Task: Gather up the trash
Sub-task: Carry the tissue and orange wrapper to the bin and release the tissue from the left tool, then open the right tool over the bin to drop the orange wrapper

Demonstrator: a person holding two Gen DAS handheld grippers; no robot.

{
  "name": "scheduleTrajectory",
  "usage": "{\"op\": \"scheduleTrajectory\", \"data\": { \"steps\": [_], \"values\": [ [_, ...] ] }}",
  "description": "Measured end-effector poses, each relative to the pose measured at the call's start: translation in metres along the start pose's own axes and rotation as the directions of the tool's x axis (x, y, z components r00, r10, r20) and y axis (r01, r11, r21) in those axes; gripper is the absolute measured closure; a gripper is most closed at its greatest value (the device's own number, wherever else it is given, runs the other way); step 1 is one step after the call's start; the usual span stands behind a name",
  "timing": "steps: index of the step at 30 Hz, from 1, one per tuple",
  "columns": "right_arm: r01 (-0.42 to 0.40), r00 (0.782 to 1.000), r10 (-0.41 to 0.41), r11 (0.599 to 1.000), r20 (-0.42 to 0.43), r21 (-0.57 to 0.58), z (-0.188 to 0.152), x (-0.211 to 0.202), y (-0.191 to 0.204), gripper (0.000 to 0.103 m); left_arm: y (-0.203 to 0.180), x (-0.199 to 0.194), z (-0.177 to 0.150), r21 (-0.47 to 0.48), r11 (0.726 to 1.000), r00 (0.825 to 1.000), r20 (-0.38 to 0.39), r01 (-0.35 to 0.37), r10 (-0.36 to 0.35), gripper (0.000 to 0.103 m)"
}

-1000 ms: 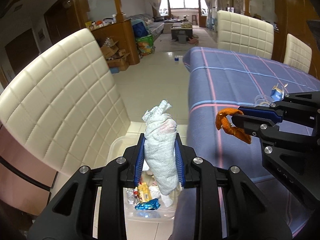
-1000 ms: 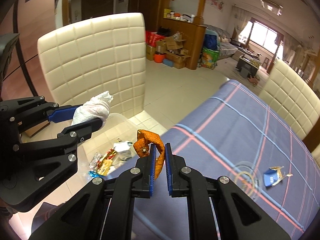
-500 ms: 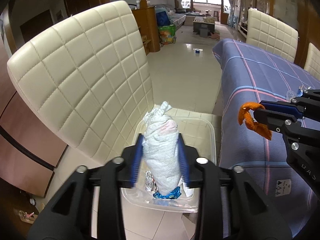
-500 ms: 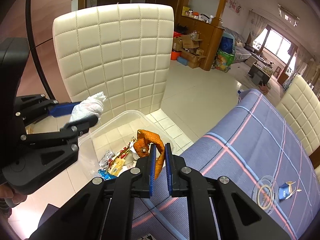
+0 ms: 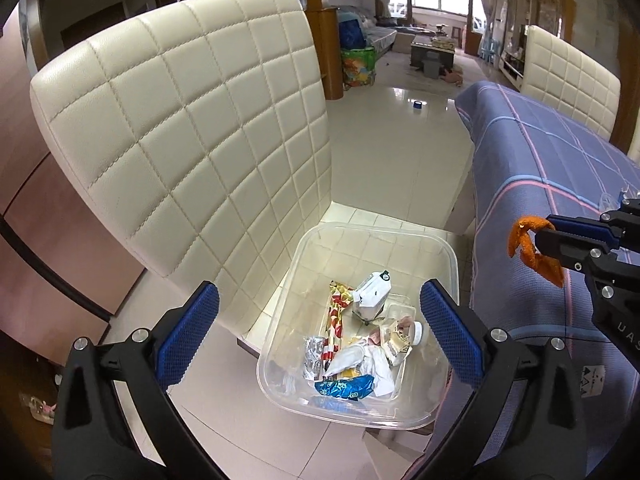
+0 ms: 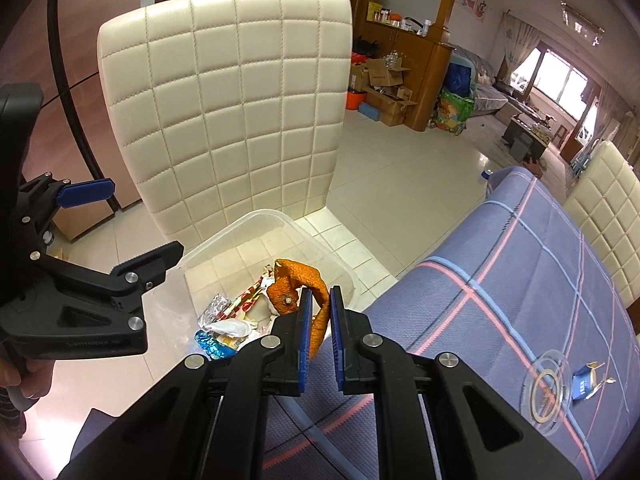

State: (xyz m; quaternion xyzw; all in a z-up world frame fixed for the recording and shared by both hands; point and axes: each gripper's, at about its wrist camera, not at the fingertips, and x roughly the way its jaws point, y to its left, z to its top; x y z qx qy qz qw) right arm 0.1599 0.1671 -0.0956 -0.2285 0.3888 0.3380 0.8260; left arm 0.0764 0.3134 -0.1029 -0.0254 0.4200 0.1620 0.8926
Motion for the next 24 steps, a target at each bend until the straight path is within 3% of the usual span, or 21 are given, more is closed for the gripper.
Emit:
{"op": "scheduleTrajectory", "data": {
  "steps": [9, 14, 16, 17, 18, 24],
  "values": [
    [-0.007, 1.000, 0.007, 1.000, -0.003, -0.016, 0.002, 0.009, 0.006, 0.093, 0.007, 0.002, -0.004, -0.005, 1.000, 1.000, -0.009, -0.006, 0.006, 0.004],
    [0.036, 0.999, -0.036, 0.999, -0.003, -0.022, 0.002, 0.009, 0.002, 0.092, 0.008, 0.005, -0.005, -0.010, 1.000, 1.000, -0.014, -0.003, 0.003, 0.004],
    [0.030, 0.999, -0.031, 0.999, -0.021, -0.020, 0.001, 0.010, 0.000, 0.080, 0.007, 0.005, -0.005, -0.012, 1.000, 1.000, -0.015, -0.002, 0.002, 0.004],
    [0.018, 1.000, -0.018, 1.000, -0.022, -0.012, 0.001, 0.011, -0.001, 0.050, 0.007, 0.005, -0.004, -0.012, 1.000, 1.000, -0.016, -0.001, 0.001, 0.004],
    [0.006, 1.000, -0.006, 1.000, -0.011, -0.002, 0.000, 0.009, -0.003, 0.036, 0.007, 0.004, -0.004, -0.011, 1.000, 1.000, -0.016, 0.000, 0.000, 0.004],
    [0.019, 1.000, -0.019, 0.999, -0.004, 0.038, -0.003, 0.002, -0.013, 0.036, 0.004, -0.004, -0.001, -0.006, 1.000, 1.000, -0.004, 0.001, -0.001, 0.004]
  ]
}}
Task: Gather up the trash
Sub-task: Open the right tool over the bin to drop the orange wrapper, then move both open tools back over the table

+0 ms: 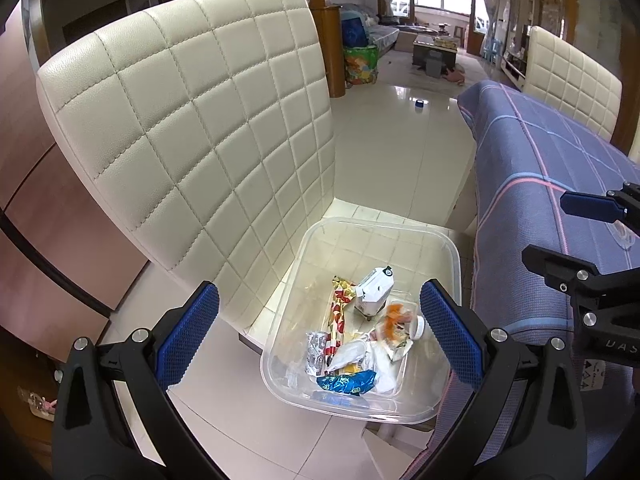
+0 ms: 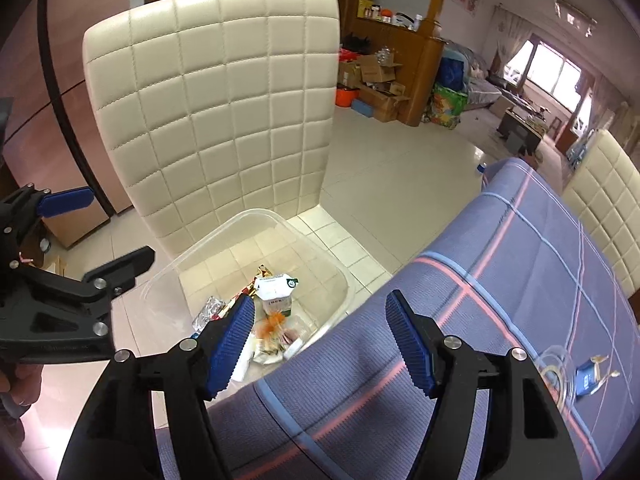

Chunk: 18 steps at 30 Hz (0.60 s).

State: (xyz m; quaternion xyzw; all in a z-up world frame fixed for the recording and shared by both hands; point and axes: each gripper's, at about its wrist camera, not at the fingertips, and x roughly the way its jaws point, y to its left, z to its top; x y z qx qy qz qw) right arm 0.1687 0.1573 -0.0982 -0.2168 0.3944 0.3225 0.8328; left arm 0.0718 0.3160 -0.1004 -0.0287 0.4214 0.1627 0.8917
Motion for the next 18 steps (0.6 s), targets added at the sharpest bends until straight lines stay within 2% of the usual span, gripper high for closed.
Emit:
{"op": "scheduleTrajectory", "data": {
  "steps": [8, 18],
  "values": [
    [0.017, 1.000, -0.017, 0.997, -0.002, 0.076, -0.013, -0.021, -0.026, 0.036, -0.020, -0.018, 0.004, 0.038, 0.999, 0.999, 0.020, 0.026, -0.027, 0.004],
    [0.076, 0.997, -0.080, 0.980, 0.016, 0.185, -0.042, -0.059, -0.075, 0.036, -0.087, -0.047, 0.008, 0.163, 0.982, 0.994, 0.048, 0.092, -0.101, 0.004]
  ]
}}
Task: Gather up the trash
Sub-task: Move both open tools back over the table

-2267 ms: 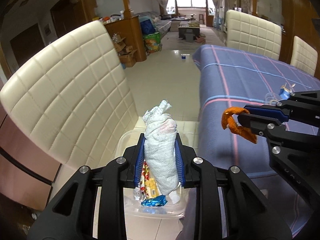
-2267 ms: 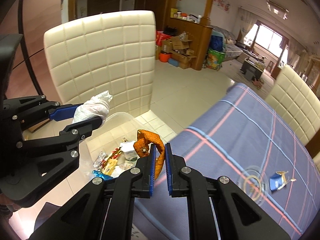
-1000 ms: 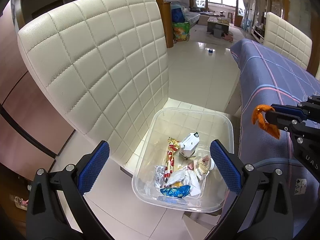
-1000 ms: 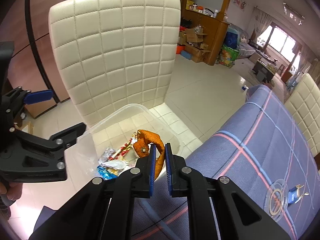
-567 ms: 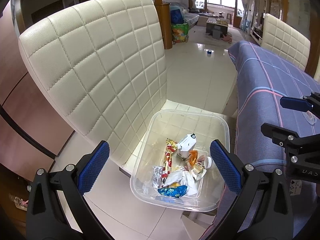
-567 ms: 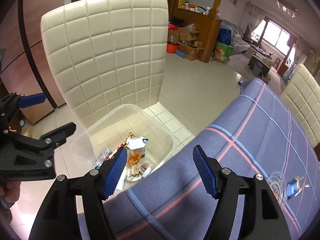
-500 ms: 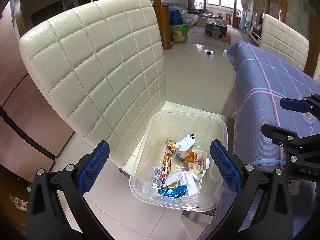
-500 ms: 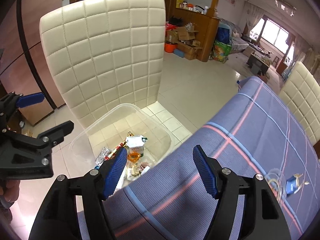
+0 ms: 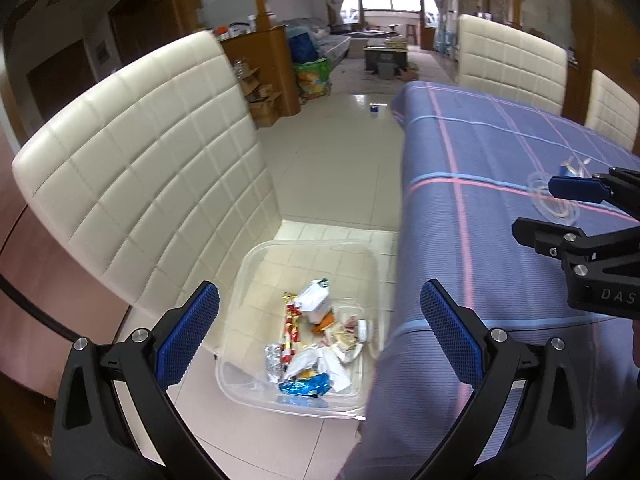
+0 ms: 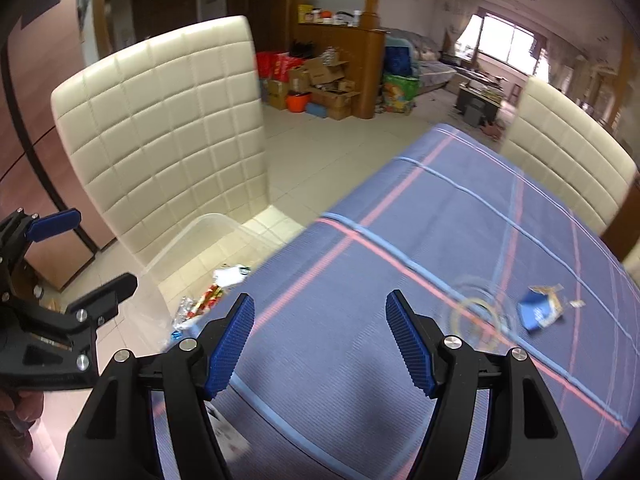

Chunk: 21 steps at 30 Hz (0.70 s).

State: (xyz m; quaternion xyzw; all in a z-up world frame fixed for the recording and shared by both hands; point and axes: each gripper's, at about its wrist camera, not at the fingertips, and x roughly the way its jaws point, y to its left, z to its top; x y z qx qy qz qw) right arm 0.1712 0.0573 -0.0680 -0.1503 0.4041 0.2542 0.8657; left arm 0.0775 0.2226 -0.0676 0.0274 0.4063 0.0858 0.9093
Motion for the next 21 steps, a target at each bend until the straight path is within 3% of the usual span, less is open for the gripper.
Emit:
{"op": "scheduleTrajectory", "data": {
  "steps": [8, 15, 21],
  "values": [
    [0.087, 0.996, -0.087, 0.993, -0.005, 0.074, -0.029, -0.020, -0.056, 0.036, -0.073, -0.003, 0.015, 0.101, 0.990, 0.995, 0.003, 0.097, -0.098, 0.004],
    [0.178, 0.984, -0.172, 0.962, -0.045, 0.206, -0.054, -0.024, -0.125, 0.036, -0.149, 0.010, 0.027, 0.242, 0.958, 0.988, -0.011, 0.151, -0.153, 0.004],
    [0.188, 0.982, -0.176, 0.930, -0.068, 0.315, -0.064, -0.015, -0.175, 0.036, -0.195, 0.025, 0.038, 0.307, 0.934, 0.983, -0.024, 0.180, -0.181, 0.004]
  ]
}}
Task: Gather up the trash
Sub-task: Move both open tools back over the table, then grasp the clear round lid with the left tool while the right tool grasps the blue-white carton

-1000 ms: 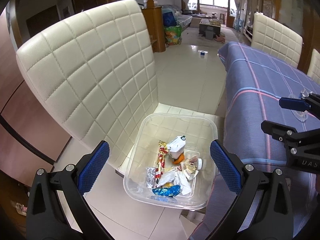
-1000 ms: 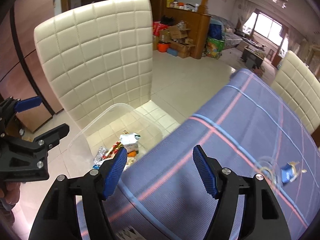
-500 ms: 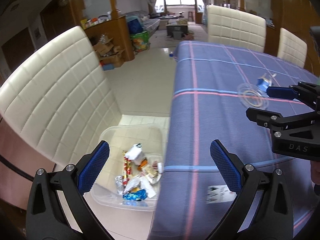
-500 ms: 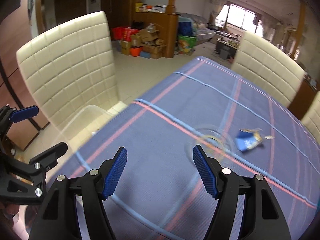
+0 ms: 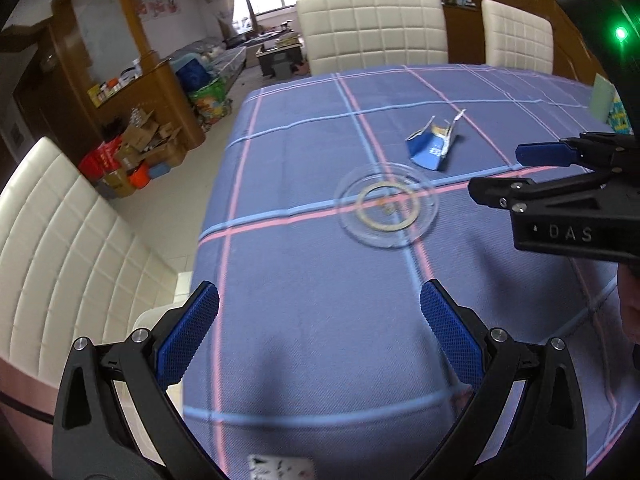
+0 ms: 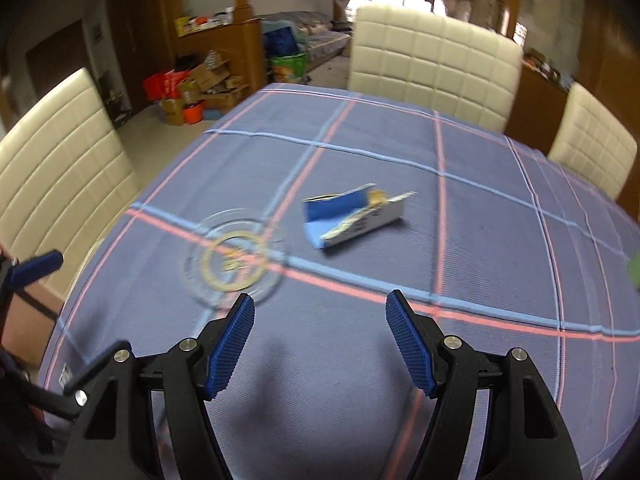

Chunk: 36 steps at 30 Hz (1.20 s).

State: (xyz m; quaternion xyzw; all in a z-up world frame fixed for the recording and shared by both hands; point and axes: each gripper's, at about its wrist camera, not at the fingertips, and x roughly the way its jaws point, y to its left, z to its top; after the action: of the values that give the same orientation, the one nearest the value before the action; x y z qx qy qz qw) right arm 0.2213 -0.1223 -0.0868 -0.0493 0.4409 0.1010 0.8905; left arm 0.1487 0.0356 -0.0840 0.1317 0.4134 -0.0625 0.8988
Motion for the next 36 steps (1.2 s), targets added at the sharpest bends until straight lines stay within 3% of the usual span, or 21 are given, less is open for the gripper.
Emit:
{"op": "scheduleTrajectory", "data": {
  "steps": [8, 16, 20, 32, 36],
  "values": [
    [-0.025, 1.000, 0.026, 0.998, -0.016, 0.051, 0.013, 0.033, -0.025, 0.036, -0.012, 0.040, 0.023, 0.003, 1.000, 0.999, -0.048, 0.024, -0.024, 0.004],
    [-0.058, 0.998, 0.059, 0.993, -0.011, 0.100, 0.031, 0.053, -0.042, 0.036, -0.026, 0.065, 0.039, 0.025, 0.994, 0.992, -0.072, 0.102, -0.100, 0.004],
    [-0.083, 0.996, 0.084, 0.991, -0.005, 0.107, 0.038, 0.059, -0.044, 0.036, -0.038, 0.079, 0.046, 0.060, 0.994, 0.993, -0.082, 0.088, -0.083, 0.004],
    [-0.114, 0.993, 0.117, 0.989, -0.020, 0.095, 0.047, 0.072, -0.035, 0.036, -0.014, 0.101, 0.059, -0.064, 0.993, 0.989, -0.103, 0.098, -0.105, 0.003],
    [-0.091, 0.995, 0.094, 0.992, -0.022, 0.090, 0.046, 0.079, -0.035, 0.037, -0.009, 0.102, 0.061, -0.074, 0.991, 0.989, -0.091, 0.108, -0.115, 0.014]
  ]
}}
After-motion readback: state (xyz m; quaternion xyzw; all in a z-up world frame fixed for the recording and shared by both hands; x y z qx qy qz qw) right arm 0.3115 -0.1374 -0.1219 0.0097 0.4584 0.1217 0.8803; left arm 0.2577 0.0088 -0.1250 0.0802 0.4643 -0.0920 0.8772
